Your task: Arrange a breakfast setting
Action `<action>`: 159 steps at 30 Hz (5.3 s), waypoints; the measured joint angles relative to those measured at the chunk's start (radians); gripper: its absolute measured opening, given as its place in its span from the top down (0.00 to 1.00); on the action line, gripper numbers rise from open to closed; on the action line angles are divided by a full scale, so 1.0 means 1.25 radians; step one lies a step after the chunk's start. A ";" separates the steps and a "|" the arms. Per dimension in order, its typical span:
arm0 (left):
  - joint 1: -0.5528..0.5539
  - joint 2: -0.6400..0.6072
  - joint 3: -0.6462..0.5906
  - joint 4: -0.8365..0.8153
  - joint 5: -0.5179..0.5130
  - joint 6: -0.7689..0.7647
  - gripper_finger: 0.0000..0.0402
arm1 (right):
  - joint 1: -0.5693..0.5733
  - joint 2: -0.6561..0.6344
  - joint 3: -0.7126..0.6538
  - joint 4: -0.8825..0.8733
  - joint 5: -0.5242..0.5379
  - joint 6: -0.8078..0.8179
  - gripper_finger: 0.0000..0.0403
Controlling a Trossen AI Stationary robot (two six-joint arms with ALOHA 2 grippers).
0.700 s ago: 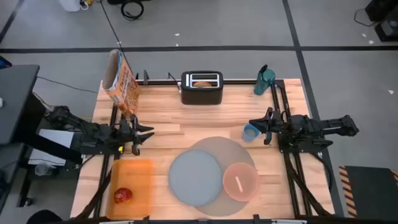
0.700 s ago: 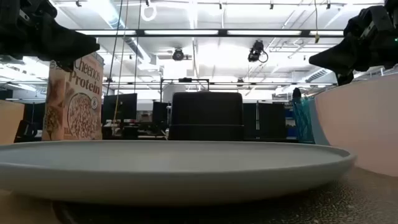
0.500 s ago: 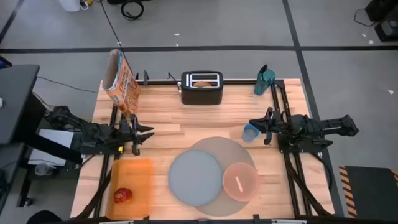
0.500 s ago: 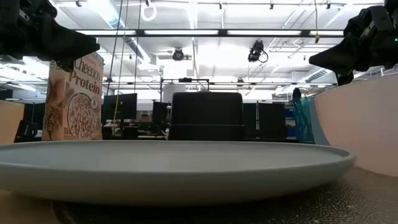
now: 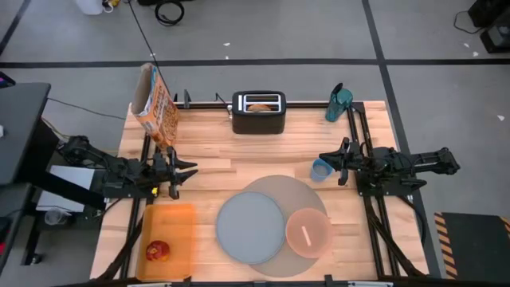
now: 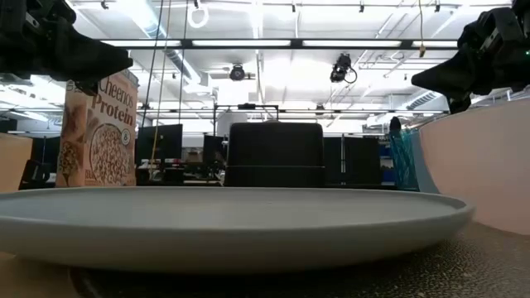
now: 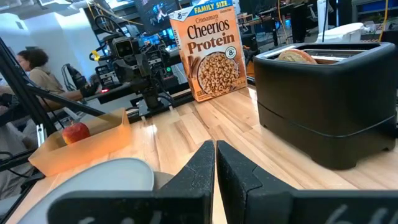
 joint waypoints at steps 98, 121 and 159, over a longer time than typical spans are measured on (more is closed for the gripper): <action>-0.119 0.461 0.731 -0.637 -0.200 -0.217 0.73 | -0.002 0.004 0.000 0.478 0.015 -0.225 0.94; -0.205 0.663 0.883 -1.288 -0.121 -0.918 0.73 | -0.002 0.004 0.000 0.610 0.038 -0.261 0.88; -0.084 0.608 0.929 -1.428 0.034 -1.128 0.73 | -0.002 0.004 0.000 0.641 -0.085 -0.344 0.90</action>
